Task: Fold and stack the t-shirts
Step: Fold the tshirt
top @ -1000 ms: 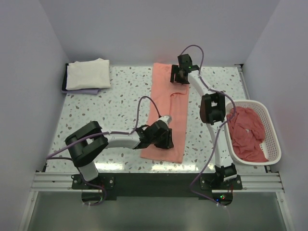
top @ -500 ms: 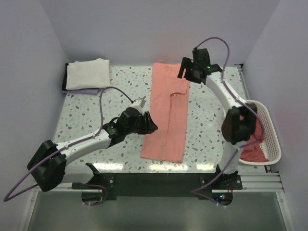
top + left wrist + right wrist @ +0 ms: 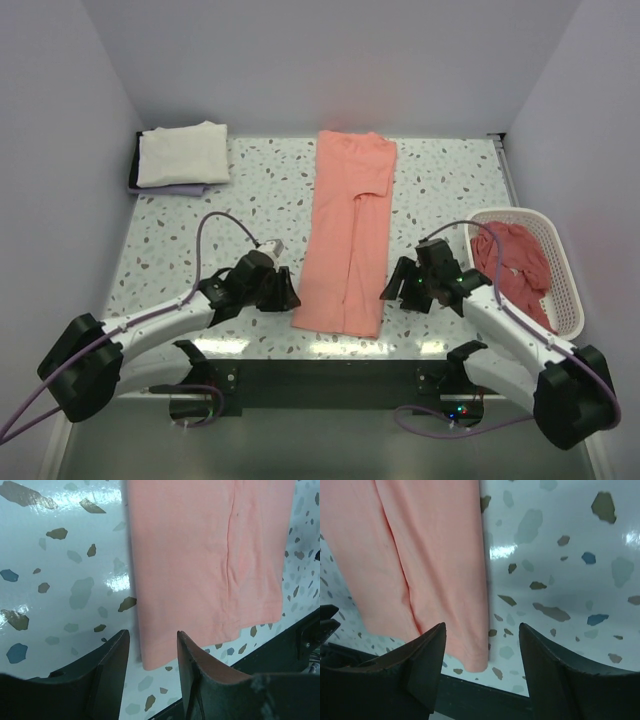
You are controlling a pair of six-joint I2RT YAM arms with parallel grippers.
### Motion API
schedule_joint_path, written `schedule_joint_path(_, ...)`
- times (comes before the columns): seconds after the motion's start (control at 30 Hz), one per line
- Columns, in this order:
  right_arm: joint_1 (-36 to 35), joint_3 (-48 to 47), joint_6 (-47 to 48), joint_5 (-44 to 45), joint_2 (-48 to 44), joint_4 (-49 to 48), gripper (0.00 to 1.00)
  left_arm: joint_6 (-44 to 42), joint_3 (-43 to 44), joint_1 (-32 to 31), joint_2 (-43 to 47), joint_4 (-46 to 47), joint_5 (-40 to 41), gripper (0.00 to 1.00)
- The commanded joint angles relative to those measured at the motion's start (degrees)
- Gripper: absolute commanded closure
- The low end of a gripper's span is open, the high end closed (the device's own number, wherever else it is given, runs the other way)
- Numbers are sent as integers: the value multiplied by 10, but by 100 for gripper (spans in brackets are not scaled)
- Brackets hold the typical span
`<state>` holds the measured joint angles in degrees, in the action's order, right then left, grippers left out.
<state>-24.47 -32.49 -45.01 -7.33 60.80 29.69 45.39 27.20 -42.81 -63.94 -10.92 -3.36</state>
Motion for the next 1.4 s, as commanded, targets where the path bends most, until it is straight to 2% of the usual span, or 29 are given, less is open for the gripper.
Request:
schedule_joint_path(0.0, -14, 36, -53, -49, -60, -5, 37, -17, -13, 3, 13, 5, -32, 53)
schedule_joint_path(0.13, -26, 88, -74, -80, -45, -40, 39, -20, -26, 3, 0, 10, -46, 54)
schedule_joint_path(0.23, -34, 109, -89, -105, -23, -67, 44, -20, -36, 2, -12, 21, -63, 55)
schedule_joint_path(0.27, -35, 111, -90, -105, -20, -68, 46, -21, -39, 2, -17, 27, -67, 55)
schedule_joint_path(0.63, -36, 146, -96, -131, -20, -59, 47, -14, -56, 2, -31, 37, -74, 57)
schedule_joint_path(0.93, -38, 185, -101, -137, -20, -64, 56, 2, -79, 3, -45, 70, -91, 61)
schedule_joint_path(1.13, -39, 207, -111, -140, -9, -87, 57, 4, -87, 3, -44, 78, -93, 64)
schedule_joint_path(1.37, -40, 211, -105, -136, 2, -83, 68, 8, -97, 2, -45, 91, -103, 67)
